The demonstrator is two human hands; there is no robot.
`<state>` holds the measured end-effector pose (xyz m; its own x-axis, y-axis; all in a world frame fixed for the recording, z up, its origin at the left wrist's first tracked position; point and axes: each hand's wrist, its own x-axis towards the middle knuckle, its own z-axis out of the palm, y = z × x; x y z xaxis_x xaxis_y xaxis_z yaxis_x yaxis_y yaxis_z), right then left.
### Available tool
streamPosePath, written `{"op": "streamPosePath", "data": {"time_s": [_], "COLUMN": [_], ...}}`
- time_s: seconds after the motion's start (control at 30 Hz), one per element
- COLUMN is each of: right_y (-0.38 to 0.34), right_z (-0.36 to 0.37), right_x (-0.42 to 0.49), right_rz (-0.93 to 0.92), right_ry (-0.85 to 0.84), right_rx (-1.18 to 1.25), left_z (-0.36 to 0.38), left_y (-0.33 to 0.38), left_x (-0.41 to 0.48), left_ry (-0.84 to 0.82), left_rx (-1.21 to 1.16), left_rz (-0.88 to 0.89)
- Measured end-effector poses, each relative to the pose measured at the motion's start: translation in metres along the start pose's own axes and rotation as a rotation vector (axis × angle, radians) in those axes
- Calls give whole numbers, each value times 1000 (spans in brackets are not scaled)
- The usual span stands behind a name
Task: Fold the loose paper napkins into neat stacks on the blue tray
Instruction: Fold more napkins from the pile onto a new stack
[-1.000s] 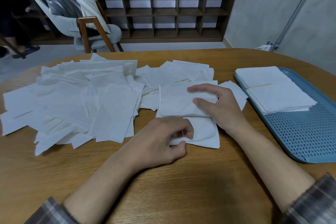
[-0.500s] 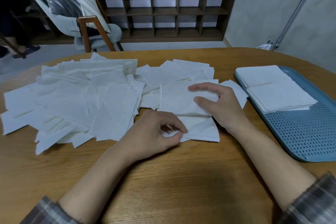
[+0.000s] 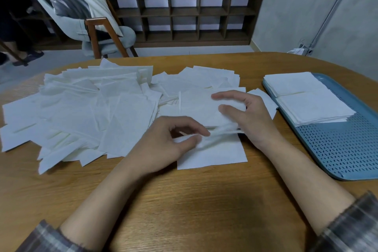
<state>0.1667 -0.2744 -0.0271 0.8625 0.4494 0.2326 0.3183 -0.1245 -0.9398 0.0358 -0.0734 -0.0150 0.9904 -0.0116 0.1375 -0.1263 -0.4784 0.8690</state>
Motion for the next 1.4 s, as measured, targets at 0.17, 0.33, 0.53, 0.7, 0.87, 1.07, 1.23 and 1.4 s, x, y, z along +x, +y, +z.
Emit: {"op": "streamPosePath", "data": {"time_s": [0.17, 0.33, 0.53, 0.7, 0.87, 1.07, 1.23, 1.4], "right_y": [-1, -4, -8, -6, -12, -9, -14, -16], "right_z": [-1, 3, 3, 2, -1, 1, 3, 4], "right_x": [3, -3, -7, -5, 0, 0, -8, -9], "right_rz": [92, 100, 7, 10, 104, 90, 6, -24], "right_ry": [-54, -186, -190, -151, -123, -118, -222, -119], "right_rx": [203, 329, 189, 215, 341, 238, 252, 169], "left_z": [-7, -10, -9, -9, -13, -14, -9, -7], "left_y": [3, 1, 2, 2, 1, -1, 0, 6], "left_x": [2, 4, 5, 7, 7, 7, 7, 6], "left_ry": [243, 349, 436, 406, 248, 262, 426, 425], "left_rx": [-227, -235, -256, -411, -550, -492, -350, -314], "left_rz": [-6, 13, -7, -135, -220, -134, 1, 8]}}
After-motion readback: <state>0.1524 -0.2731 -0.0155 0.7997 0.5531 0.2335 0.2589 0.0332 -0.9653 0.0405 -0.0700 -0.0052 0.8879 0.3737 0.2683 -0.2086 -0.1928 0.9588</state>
